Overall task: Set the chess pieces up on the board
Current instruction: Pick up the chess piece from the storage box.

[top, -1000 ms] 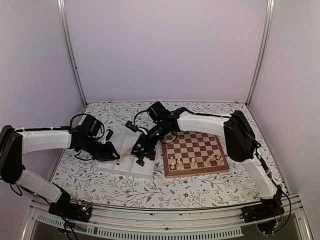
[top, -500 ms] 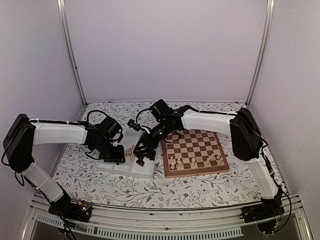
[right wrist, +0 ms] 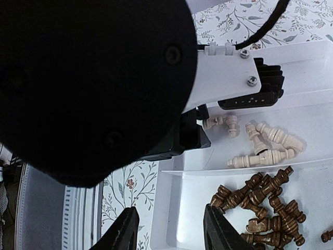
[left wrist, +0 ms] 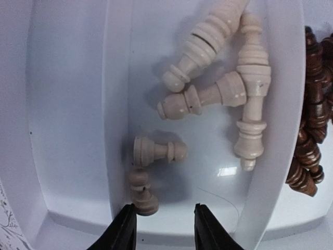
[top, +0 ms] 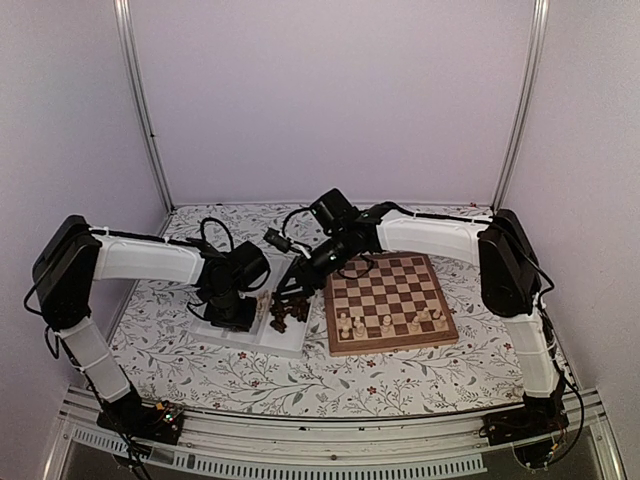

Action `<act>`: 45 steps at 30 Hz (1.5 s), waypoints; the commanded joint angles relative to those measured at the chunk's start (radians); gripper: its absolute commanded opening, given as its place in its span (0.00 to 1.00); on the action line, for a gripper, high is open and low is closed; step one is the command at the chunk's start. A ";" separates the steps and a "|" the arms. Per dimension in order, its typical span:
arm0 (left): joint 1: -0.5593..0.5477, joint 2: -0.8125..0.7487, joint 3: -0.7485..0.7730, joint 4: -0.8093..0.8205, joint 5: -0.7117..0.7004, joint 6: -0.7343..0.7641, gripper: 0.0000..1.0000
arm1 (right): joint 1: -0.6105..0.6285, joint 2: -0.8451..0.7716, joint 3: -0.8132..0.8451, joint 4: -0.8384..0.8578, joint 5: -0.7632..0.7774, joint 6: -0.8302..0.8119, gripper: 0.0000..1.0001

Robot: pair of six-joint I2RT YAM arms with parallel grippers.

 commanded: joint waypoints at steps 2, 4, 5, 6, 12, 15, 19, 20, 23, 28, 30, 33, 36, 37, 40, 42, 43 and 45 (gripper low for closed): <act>-0.035 0.066 0.024 -0.082 -0.075 -0.073 0.41 | -0.013 -0.063 -0.043 0.029 -0.042 -0.008 0.45; -0.040 0.082 0.025 -0.083 -0.074 -0.088 0.40 | -0.015 -0.073 -0.058 0.036 -0.048 -0.006 0.45; -0.040 0.086 0.025 -0.081 -0.078 -0.095 0.39 | -0.016 -0.076 -0.063 0.039 -0.050 -0.003 0.45; -0.040 0.088 0.024 -0.082 -0.081 -0.100 0.39 | -0.016 -0.080 -0.068 0.043 -0.052 -0.001 0.44; -0.028 0.089 0.013 -0.056 -0.083 -0.125 0.38 | -0.016 -0.090 -0.086 0.058 -0.059 0.009 0.44; -0.009 0.090 0.013 -0.036 -0.072 -0.132 0.37 | -0.016 -0.089 -0.089 0.063 -0.061 0.015 0.44; 0.012 0.102 0.015 -0.033 -0.068 -0.137 0.34 | -0.015 -0.088 -0.092 0.064 -0.061 0.018 0.44; 0.016 0.106 0.014 -0.034 -0.067 -0.138 0.33 | -0.016 -0.088 -0.093 0.065 -0.061 0.018 0.44; 0.022 0.117 0.014 -0.027 -0.059 -0.133 0.31 | -0.016 -0.085 -0.094 0.066 -0.061 0.020 0.44; 0.033 0.128 0.013 -0.018 -0.061 -0.130 0.27 | -0.017 -0.080 -0.095 0.068 -0.061 0.021 0.44; 0.036 0.132 0.015 -0.016 -0.057 -0.122 0.25 | -0.016 -0.079 -0.098 0.067 -0.061 0.021 0.44; 0.038 0.140 0.021 -0.019 -0.061 -0.117 0.22 | -0.017 -0.080 -0.104 0.070 -0.061 0.020 0.44; 0.038 0.144 0.024 -0.023 -0.060 -0.109 0.17 | -0.016 -0.079 -0.106 0.071 -0.057 0.019 0.44; 0.038 0.142 0.024 -0.024 -0.063 -0.104 0.15 | -0.017 -0.080 -0.106 0.071 -0.054 0.018 0.44; 0.034 0.117 0.018 -0.016 -0.070 -0.074 0.12 | -0.019 -0.085 -0.105 0.070 -0.044 0.015 0.44; 0.029 0.081 0.008 0.011 -0.073 -0.035 0.10 | -0.027 -0.093 -0.103 0.068 -0.038 0.011 0.44; 0.029 0.055 -0.005 0.033 -0.062 -0.008 0.09 | -0.034 -0.100 -0.103 0.068 -0.034 0.008 0.44; 0.026 -0.007 -0.035 0.089 -0.052 0.042 0.06 | -0.049 -0.117 -0.105 0.066 -0.022 0.000 0.44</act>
